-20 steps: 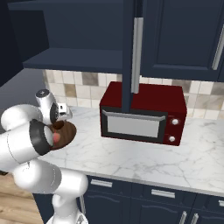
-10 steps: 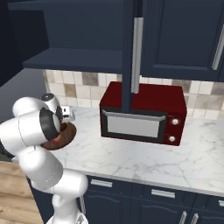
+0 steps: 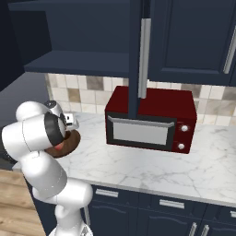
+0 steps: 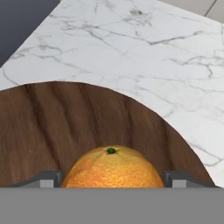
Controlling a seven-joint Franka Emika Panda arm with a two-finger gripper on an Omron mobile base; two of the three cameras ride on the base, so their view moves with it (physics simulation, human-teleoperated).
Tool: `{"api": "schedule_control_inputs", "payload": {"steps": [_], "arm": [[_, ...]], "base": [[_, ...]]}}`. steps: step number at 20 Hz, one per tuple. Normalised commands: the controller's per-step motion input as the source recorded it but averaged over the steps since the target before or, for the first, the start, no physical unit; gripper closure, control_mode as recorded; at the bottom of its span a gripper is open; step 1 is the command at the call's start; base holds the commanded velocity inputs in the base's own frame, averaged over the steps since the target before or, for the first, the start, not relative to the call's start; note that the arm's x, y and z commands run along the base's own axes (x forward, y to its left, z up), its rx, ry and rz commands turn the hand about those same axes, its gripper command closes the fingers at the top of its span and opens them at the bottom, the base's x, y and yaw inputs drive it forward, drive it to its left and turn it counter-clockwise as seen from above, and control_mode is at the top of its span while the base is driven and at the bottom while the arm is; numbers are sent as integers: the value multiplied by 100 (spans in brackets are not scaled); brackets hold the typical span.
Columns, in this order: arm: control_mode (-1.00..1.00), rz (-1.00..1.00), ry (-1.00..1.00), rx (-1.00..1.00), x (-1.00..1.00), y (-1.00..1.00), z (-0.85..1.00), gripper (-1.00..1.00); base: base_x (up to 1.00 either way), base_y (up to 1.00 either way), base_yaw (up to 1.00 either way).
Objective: Open the cabinet. Pick the peach and orange from the cabinet and place them into the bowl. Then close the cabinet.
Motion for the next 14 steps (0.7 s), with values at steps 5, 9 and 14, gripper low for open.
{"api": "schedule_control_inputs", "payload": {"steps": [5,9,14], "arm": [[-100,0,0,0,0,1,-2,-100],[-100,0,0,0,0,0,9,-100],[-100,0,-1,0,-2,0,28,-100]], "base": [[0,0,0],[0,0,0],[0,0,0]]}}
